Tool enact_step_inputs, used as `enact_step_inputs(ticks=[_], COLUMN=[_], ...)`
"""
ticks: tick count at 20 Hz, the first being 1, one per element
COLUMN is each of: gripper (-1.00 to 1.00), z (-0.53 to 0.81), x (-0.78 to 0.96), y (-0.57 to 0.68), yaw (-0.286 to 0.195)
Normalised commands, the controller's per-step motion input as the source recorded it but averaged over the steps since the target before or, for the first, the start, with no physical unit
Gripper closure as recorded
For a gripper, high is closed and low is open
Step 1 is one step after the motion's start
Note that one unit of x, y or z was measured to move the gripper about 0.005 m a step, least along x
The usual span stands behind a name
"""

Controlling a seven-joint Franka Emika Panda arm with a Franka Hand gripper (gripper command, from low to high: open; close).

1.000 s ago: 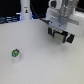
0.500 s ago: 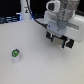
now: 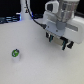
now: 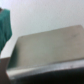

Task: Open the kcup holder, insert the kcup into the holder, and close the kcup holder

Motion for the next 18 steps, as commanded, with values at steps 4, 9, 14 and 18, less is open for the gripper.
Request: enact_step_inputs(ticks=[4,9,14,18], gripper=[-1.0,-1.0,-1.0,-1.0], z=[0.28,0.19,0.07,0.0], x=[0.05,0.0,-0.02,-0.03], y=[-0.52,-0.57,-0.64,-0.66], yaw=[-0.245,-0.239,-0.225,-0.224])
